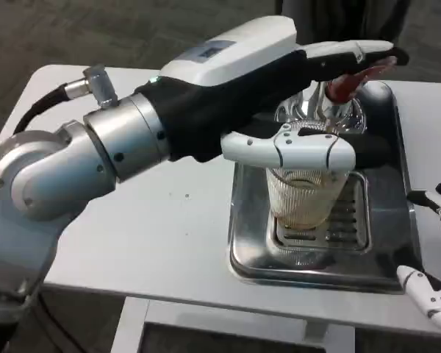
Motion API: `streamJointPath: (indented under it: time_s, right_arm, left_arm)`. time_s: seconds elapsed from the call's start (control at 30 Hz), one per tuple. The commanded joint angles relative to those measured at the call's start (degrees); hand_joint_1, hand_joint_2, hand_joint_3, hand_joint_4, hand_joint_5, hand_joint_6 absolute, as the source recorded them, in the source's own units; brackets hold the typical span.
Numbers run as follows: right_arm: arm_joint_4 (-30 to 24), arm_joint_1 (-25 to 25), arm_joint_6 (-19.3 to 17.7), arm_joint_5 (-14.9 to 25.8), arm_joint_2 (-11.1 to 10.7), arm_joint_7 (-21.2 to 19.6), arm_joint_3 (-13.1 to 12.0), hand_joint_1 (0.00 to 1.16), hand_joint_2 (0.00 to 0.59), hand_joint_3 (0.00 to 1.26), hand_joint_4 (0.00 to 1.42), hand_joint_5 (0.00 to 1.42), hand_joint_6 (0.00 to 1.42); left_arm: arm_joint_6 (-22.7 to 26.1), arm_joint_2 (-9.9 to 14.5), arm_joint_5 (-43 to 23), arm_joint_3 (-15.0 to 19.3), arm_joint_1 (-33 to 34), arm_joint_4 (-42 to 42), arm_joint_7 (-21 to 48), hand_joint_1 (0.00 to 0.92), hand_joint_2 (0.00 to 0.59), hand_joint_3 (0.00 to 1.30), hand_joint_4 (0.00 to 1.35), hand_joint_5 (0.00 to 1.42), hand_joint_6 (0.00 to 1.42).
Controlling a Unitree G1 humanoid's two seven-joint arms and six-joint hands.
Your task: Grasp the cup under the faucet to collect the drink, then remove the cup.
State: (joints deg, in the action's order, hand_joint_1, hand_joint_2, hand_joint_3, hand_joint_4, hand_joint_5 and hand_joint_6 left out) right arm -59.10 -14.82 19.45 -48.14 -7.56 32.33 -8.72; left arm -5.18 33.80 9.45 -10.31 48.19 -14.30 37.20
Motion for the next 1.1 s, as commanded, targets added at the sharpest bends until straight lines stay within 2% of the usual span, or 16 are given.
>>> streamJointPath:
  time_s: [0.03, 0.5, 0.67, 0.73, 0.83, 0.97, 1.1]
  right_arm:
    - [-0.90, -0.49, 0.62, 0.49, -0.18, -0.33, -0.26, 0.40, 0.476, 0.13, 0.00, 0.01, 0.11]
    - [-0.90, -0.49, 1.57, 4.41, 0.04, -0.60, -1.81, 0.39, 0.462, 0.13, 0.00, 0.03, 0.11]
    - [-0.89, -0.59, 1.89, 7.79, 0.34, -1.37, -2.85, 0.39, 0.446, 0.11, 0.02, 0.07, 0.15]
    - [-0.89, -0.68, 1.82, 8.99, 0.29, -1.97, -3.02, 0.40, 0.424, 0.09, 0.03, 0.09, 0.18]
    - [-0.69, -0.77, 1.25, 12.70, 0.83, -3.80, -3.53, 0.43, 0.369, 0.05, 0.05, 0.13, 0.22]
    - [0.42, -1.02, -0.09, 17.77, 0.43, -6.55, -4.13, 0.48, 0.317, 0.02, 0.06, 0.17, 0.25]
    - [2.14, -0.78, -1.89, 21.43, 0.21, -9.20, -3.52, 0.51, 0.286, 0.01, 0.06, 0.18, 0.27]
  left_arm:
    - [-1.69, 1.39, 1.12, -3.35, -1.59, -1.46, 4.42, 0.000, 0.149, 0.15, 0.09, 0.20, 0.18]
    - [-1.25, 1.83, 1.19, -3.35, -2.02, -2.33, 4.41, 0.000, 0.148, 0.14, 0.07, 0.19, 0.17]
    - [-1.42, 1.86, 1.32, -3.46, -1.89, -2.26, 4.37, 0.000, 0.148, 0.14, 0.07, 0.19, 0.16]
    - [-1.44, 1.88, 1.26, -3.46, -1.87, -2.25, 4.40, 0.000, 0.148, 0.14, 0.07, 0.19, 0.16]
    - [-1.40, 1.97, 1.21, -3.45, -1.89, -2.21, 4.52, 0.000, 0.148, 0.14, 0.07, 0.19, 0.16]
    - [-1.32, 2.13, 0.94, -3.21, -2.11, -2.28, 4.52, 0.000, 0.148, 0.14, 0.07, 0.19, 0.16]
    - [-1.44, 2.34, 1.00, -3.24, -2.20, -2.20, 4.59, 0.000, 0.147, 0.14, 0.07, 0.18, 0.16]
